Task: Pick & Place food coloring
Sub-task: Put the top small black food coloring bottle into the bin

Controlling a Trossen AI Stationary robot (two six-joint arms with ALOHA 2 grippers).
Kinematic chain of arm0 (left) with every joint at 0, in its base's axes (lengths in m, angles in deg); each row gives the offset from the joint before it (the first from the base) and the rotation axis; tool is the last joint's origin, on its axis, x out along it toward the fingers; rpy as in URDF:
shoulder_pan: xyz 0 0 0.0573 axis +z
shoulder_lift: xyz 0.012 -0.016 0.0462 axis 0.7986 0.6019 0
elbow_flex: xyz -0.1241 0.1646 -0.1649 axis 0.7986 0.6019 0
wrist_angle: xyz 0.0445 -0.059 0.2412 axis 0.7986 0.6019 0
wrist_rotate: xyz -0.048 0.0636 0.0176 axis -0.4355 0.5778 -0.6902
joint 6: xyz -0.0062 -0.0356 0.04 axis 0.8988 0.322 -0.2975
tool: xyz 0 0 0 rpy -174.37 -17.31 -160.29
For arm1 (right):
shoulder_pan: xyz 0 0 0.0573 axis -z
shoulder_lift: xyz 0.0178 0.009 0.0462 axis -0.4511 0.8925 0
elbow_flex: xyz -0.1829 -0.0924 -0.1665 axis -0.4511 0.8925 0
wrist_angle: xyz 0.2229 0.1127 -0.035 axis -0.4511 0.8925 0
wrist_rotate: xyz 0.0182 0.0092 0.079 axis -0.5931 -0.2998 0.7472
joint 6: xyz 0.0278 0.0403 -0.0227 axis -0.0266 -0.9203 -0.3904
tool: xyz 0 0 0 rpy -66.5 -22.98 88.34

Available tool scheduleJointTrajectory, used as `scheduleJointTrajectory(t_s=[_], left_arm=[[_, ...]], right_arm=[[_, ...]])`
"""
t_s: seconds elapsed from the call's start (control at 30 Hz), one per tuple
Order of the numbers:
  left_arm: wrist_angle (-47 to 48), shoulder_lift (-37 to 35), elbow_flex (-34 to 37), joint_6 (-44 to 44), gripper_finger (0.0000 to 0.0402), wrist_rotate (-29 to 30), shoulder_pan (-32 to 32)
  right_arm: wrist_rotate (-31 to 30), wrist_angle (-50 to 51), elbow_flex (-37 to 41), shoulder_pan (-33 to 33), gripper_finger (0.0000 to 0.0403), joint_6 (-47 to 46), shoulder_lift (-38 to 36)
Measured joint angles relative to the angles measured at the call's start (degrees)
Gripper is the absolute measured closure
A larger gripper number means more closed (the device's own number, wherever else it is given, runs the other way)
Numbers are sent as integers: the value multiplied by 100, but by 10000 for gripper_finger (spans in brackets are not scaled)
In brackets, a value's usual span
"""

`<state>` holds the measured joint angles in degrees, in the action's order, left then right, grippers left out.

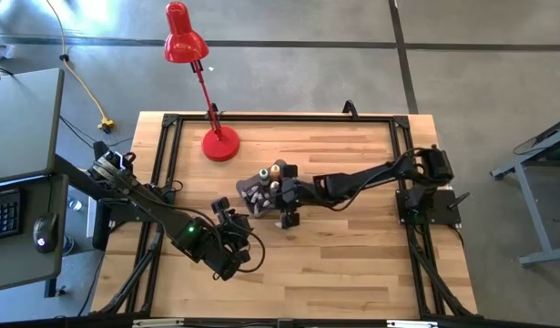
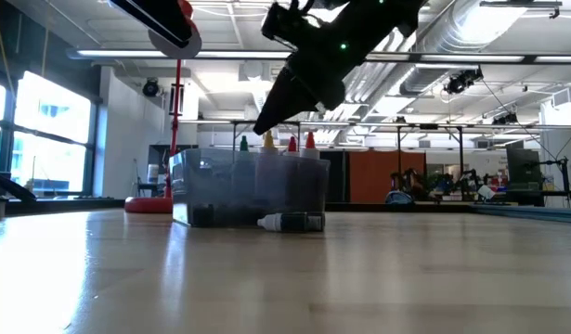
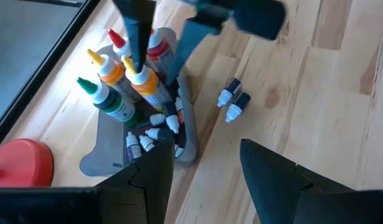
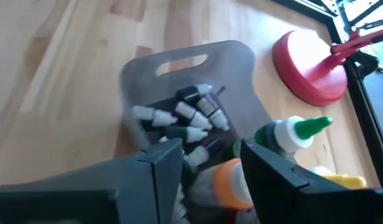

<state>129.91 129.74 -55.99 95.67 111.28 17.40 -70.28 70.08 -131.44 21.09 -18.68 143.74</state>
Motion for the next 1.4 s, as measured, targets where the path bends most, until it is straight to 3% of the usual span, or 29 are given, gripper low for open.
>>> scheduleJointTrajectory(t_s=[0.17,0.43,0.6,0.9,1.4], left_arm=[[-10,0,0,0,222,-4,0],[-41,0,0,0,222,0,0],[-47,0,0,2,222,3,0],[-118,0,0,1,222,2,0],[-150,0,0,2,222,66,0]], right_arm=[[186,470,0,-323,242,-203,-153],[303,802,449,-886,242,-1592,-158],[216,31,1130,-1020,242,-2236,-158],[-27,-1735,2145,-802,242,-2063,-154],[473,-2316,2365,-579,243,-2109,-127]])
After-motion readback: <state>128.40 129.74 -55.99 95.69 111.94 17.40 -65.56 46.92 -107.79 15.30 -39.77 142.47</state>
